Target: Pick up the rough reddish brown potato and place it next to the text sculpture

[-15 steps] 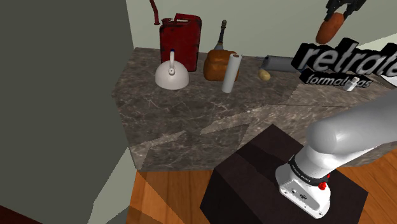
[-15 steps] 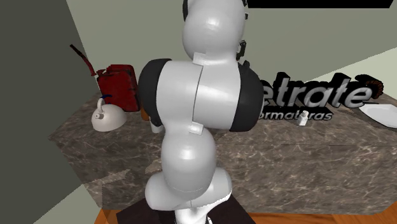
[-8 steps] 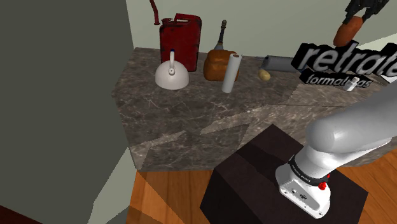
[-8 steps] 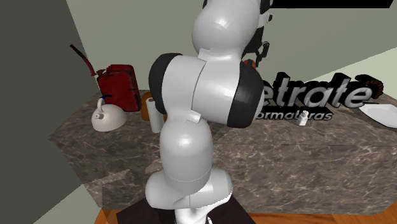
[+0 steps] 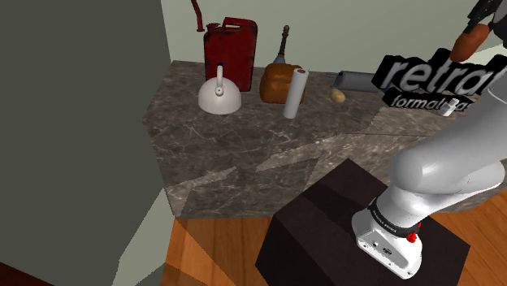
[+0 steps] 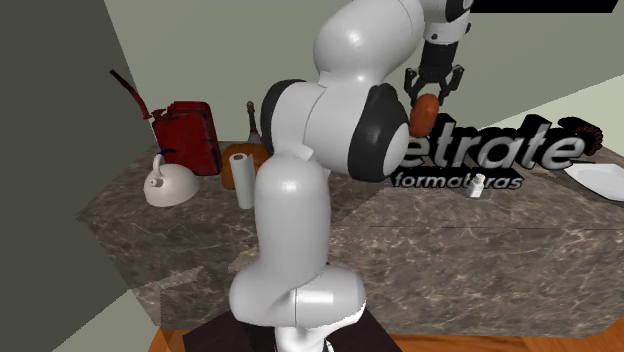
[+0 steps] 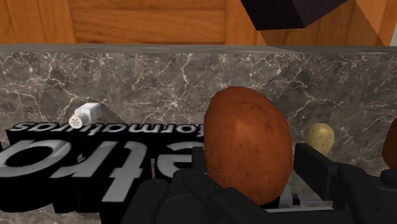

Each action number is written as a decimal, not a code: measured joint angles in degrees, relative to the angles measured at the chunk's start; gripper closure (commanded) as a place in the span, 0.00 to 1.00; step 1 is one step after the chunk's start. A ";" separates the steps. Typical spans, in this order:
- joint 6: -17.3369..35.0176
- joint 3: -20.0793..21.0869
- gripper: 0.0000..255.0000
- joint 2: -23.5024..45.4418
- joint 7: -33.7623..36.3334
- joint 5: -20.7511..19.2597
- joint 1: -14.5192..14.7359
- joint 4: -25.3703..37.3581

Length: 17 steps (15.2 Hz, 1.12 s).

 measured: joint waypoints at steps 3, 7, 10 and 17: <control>-2.20 -3.64 1.00 7.43 -6.59 5.87 -4.57 7.62; -3.63 -5.43 1.00 14.13 -11.92 11.44 -10.01 13.79; -0.52 -5.43 1.00 12.59 -11.96 10.24 -8.93 9.46; 6.49 -5.02 1.00 8.88 -10.90 7.35 -6.36 -0.26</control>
